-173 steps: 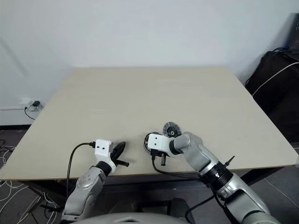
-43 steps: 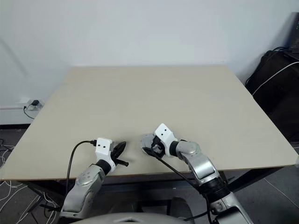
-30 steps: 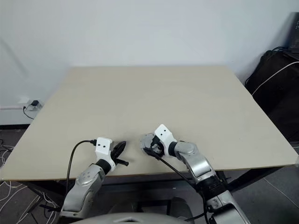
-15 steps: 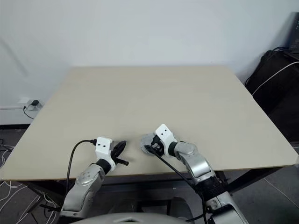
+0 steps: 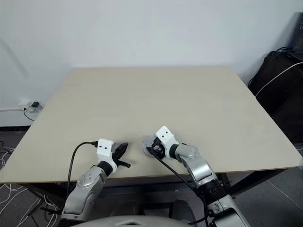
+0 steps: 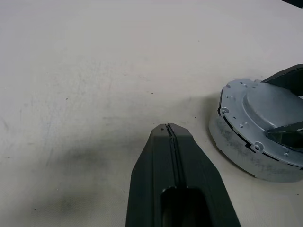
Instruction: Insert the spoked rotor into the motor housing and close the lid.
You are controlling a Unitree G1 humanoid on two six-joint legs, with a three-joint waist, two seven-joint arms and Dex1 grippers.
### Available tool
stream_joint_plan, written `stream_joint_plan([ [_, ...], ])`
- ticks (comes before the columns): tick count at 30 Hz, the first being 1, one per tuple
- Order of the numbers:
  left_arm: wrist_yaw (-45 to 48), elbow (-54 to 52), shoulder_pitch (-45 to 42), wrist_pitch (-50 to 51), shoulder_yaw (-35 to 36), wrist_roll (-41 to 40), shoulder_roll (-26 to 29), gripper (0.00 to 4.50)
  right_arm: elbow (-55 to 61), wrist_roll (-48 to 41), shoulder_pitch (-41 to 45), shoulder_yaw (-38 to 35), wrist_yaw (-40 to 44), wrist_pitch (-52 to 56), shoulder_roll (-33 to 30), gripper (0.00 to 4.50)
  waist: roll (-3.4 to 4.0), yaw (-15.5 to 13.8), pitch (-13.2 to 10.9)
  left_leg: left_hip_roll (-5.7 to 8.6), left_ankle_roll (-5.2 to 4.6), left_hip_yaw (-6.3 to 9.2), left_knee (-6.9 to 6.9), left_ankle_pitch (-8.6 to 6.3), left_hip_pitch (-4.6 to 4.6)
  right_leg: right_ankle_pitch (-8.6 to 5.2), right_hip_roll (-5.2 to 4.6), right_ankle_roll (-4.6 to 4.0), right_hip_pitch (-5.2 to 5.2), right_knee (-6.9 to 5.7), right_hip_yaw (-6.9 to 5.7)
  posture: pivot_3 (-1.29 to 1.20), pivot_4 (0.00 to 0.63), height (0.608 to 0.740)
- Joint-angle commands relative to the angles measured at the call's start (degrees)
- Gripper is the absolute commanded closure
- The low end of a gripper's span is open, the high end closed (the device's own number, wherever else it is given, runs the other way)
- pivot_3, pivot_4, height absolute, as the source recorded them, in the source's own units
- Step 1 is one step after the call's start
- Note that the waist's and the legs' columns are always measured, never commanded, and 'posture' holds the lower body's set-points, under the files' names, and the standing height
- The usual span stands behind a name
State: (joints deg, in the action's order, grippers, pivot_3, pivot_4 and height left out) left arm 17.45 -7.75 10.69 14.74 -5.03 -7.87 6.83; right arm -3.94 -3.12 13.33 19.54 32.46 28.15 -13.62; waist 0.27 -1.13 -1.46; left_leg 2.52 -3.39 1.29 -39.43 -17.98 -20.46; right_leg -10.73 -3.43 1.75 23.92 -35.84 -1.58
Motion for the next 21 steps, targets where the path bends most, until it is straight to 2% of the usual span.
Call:
stream_joint_plan([
  [1,-0.23,-2.25,-0.77,-0.70,0.10,-0.42,-0.20,4.50,1.57,1.31,1.54,0.21,-0.68,1.46,-0.27,1.31,0.01,0.02,0.01,0.00,0.00,0.00,0.00,0.00,0.02,0.00,0.00,0.00,-0.02,0.00,0.00,0.00,0.000,0.740],
  [14,-0.36,-2.55,-0.21,-0.78,0.08,-0.55,-0.25,4.50,-0.12,2.92,2.24,1.24,-0.72,0.83,-0.66,1.31,0.04,0.04,0.03,-0.01,0.00,0.00,0.00,0.00,0.23,-0.12,-0.02,0.16,-0.17,0.00,0.00,0.00,0.000,0.740],
  [19,-0.30,-2.56,-0.23,-0.63,-0.01,-0.50,-0.17,4.50,-0.71,-0.83,2.31,-2.26,-0.47,6.74,1.03,1.31,0.05,0.02,0.03,-0.02,0.00,0.00,0.00,0.00,0.31,-0.16,-0.05,0.22,-0.18,0.00,0.01,0.00,0.000,0.740],
  [21,-0.24,-2.63,-0.21,-0.55,0.01,-0.53,-0.10,4.50,-0.82,-0.34,2.05,-2.13,-0.46,4.94,0.62,1.31,0.05,-0.02,0.03,-0.02,-0.01,0.00,0.01,-0.01,0.40,-0.17,-0.07,0.22,-0.18,0.01,0.01,0.00,0.000,0.740],
])
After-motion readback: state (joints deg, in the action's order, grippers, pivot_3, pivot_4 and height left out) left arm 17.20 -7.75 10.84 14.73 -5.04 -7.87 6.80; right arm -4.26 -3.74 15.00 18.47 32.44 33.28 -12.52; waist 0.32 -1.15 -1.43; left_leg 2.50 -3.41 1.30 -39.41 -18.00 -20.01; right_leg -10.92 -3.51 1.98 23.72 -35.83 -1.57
